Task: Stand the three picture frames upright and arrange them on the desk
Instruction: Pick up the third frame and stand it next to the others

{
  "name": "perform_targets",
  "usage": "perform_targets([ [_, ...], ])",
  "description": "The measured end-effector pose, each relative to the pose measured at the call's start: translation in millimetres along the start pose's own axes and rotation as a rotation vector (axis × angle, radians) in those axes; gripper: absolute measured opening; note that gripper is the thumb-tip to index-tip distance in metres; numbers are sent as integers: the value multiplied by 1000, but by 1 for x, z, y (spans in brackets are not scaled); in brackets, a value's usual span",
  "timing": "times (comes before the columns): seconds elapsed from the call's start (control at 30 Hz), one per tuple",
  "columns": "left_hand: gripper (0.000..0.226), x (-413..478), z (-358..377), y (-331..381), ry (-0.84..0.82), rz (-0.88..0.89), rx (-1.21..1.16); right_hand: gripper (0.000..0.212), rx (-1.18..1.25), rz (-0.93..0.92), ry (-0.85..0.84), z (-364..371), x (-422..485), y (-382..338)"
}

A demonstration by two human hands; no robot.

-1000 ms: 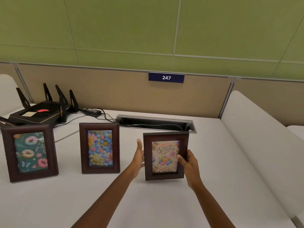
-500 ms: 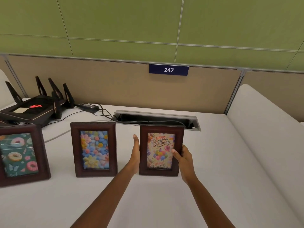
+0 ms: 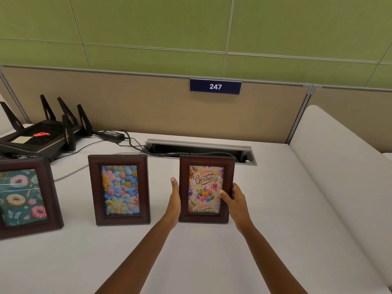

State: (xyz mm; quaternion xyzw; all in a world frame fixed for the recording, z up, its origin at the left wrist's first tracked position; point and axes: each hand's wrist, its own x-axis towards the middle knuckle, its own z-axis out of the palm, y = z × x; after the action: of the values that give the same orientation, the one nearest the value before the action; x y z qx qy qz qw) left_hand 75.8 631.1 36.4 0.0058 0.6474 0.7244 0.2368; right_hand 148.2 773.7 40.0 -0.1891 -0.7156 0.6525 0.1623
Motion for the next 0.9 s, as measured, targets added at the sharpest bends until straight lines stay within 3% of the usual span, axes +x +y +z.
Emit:
perform_targets([
  [0.3, 53, -32, -16, -38, 116, 150, 297, 66, -291, 74, 69, -9, -46, 36],
  [0.5, 54, -53, -31, -51, 132, 222, 686, 60, -552, 58, 133, -7, -73, 42],
  [0.7, 59, -76, -52, -63, 96, 293, 1017, 58, -616, 27, 219, 7, -90, 38],
  [0.9, 59, -96, -77, -68, 72, 442, 1202, 56, -692, -160, 215, 42, -106, 32],
])
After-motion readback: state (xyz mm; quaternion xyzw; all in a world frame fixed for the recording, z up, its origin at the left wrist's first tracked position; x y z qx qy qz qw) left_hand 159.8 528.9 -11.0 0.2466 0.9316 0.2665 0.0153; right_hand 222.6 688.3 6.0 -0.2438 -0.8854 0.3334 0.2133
